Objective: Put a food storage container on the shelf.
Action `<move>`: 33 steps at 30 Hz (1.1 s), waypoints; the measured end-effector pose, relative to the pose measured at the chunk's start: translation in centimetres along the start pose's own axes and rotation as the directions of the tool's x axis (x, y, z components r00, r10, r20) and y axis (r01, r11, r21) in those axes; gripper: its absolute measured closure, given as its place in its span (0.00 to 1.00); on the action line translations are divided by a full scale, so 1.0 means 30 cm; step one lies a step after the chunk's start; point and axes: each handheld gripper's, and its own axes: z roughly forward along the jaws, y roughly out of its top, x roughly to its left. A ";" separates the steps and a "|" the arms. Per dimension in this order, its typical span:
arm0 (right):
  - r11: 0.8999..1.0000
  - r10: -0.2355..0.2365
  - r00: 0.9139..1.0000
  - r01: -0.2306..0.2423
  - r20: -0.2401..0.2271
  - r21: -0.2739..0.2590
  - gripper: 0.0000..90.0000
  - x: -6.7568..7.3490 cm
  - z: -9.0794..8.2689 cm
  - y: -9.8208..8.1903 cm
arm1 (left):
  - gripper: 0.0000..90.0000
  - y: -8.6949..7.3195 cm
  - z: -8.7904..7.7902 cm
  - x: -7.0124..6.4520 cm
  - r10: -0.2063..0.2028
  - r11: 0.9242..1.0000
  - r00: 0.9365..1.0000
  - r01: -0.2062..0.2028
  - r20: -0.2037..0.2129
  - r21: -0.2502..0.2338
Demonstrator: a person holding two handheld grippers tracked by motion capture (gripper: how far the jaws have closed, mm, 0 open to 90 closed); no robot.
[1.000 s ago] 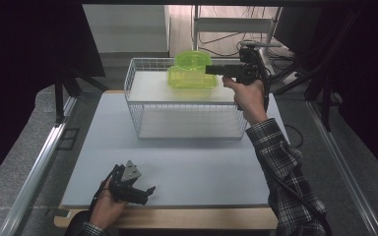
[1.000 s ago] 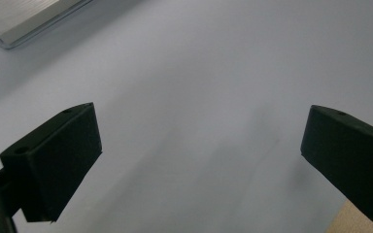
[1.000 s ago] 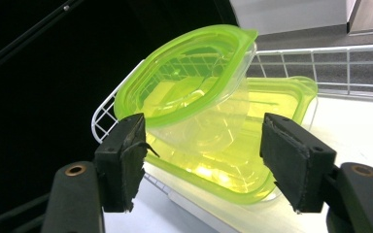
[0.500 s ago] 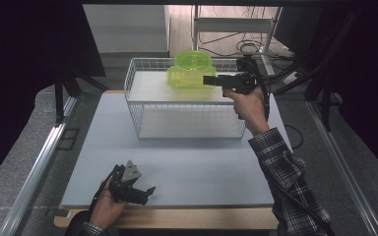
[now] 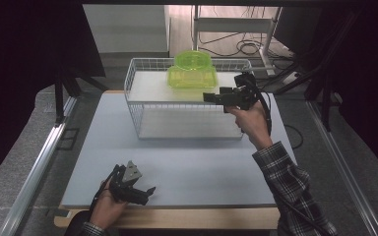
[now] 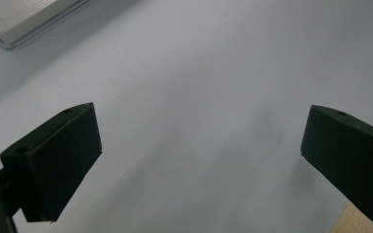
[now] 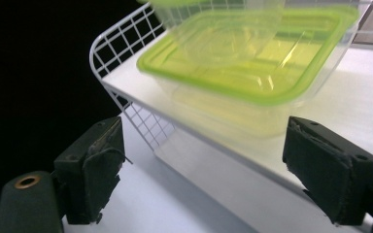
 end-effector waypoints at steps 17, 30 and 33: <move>0.986 -0.154 0.988 0.151 0.029 0.072 0.06 0.016 -0.026 -0.207 | 0.01 0.000 0.001 -0.002 -0.003 1.000 1.000 0.003 0.003 -0.001; 0.982 -0.159 0.984 0.151 0.075 0.112 0.02 -0.012 -0.058 -0.383 | 0.01 0.001 0.003 -0.005 0.000 1.000 1.000 0.000 0.010 -0.002; 0.982 -0.164 0.982 0.154 0.095 0.110 0.01 -0.013 -0.070 -0.419 | 0.01 0.002 0.004 -0.006 0.003 1.000 1.000 -0.003 0.009 0.000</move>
